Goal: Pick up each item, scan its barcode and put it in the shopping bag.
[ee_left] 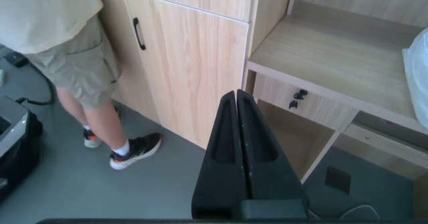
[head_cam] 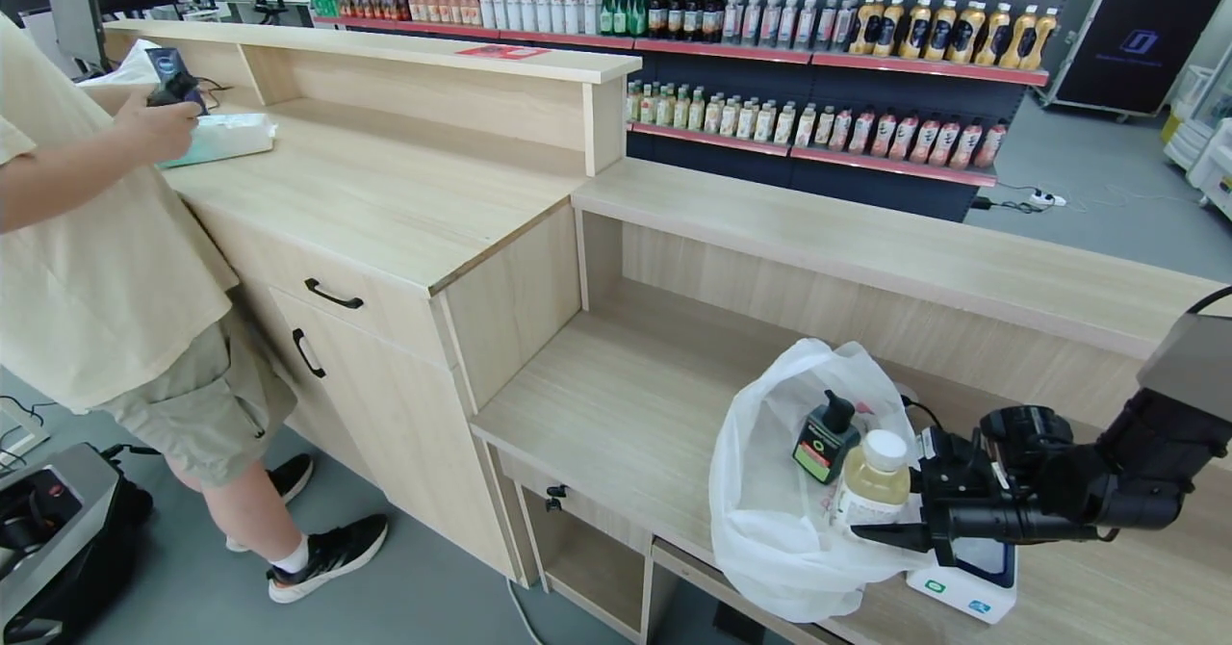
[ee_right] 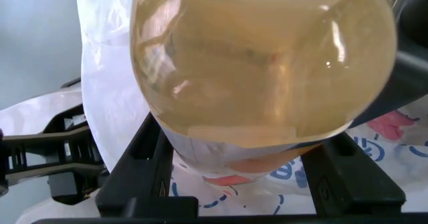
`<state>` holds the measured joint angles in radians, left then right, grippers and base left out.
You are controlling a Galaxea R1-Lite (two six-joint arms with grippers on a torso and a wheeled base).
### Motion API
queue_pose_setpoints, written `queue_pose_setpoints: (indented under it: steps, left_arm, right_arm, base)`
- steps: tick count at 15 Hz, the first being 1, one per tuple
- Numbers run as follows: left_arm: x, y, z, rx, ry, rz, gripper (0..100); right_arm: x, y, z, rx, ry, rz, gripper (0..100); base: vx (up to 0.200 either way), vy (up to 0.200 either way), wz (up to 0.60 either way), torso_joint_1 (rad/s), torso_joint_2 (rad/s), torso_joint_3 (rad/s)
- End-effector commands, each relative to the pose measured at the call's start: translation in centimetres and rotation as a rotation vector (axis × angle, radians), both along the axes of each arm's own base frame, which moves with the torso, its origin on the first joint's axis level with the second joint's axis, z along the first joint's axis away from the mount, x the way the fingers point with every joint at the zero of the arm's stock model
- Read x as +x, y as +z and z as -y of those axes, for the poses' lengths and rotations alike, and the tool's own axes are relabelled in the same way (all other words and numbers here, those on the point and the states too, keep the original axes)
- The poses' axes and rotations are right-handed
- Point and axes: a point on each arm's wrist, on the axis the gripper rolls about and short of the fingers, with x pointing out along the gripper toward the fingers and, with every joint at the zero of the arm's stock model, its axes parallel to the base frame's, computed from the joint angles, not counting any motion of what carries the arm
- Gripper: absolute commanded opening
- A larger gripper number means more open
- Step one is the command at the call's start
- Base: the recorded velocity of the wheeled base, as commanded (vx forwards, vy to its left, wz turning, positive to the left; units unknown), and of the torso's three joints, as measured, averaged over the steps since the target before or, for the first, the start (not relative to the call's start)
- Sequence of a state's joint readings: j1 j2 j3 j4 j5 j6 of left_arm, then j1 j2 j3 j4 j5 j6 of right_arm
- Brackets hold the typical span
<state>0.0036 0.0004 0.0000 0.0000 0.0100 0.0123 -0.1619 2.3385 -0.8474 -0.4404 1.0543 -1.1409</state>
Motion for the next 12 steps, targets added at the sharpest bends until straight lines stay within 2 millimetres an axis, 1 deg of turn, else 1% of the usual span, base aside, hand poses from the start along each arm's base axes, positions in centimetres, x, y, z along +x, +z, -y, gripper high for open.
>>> queue_pose_setpoints:
  steps: [1,4,5,9,10,12]
  left_arm:
    - [0.0,0.0,0.0,0.000,0.002,0.000,0]
    - [0.0,0.0,0.0,0.000,0.002,0.000,0]
    - [0.0,0.0,0.0,0.000,0.002,0.000,0]
    - [0.0,0.0,0.0,0.000,0.002,0.000,0]
    - [0.0,0.0,0.0,0.000,0.002,0.000,0]
    - [0.0,0.0,0.0,0.000,0.002,0.000,0]
  right_arm:
    - [0.0,-0.3,0.0,0.000,-0.001,-0.004,0]
    - [0.0,-0.3,0.0,0.001,0.000,-0.009,0]
    - [0.0,-0.3,0.0,0.001,0.000,-0.009,100]
    - [-0.1,0.0,0.0,0.004,-0.002,-0.009,100]
    - [-0.2,0.5,0.0,0.006,-0.001,-0.003,100]
    - [-0.2,2.4,0.2,0.004,-0.013,0.033,100]
  base:
    - [0.000,0.000,0.00,0.000,0.00,0.000]
    - [0.000,0.000,0.00,0.000,0.00,0.000]
    - [0.000,0.000,0.00,0.000,0.00,0.000]
    - [0.000,0.000,0.00,0.000,0.00,0.000]
    - [0.000,0.000,0.00,0.000,0.00,0.000]
    - [0.000,0.000,0.00,0.000,0.00,0.000]
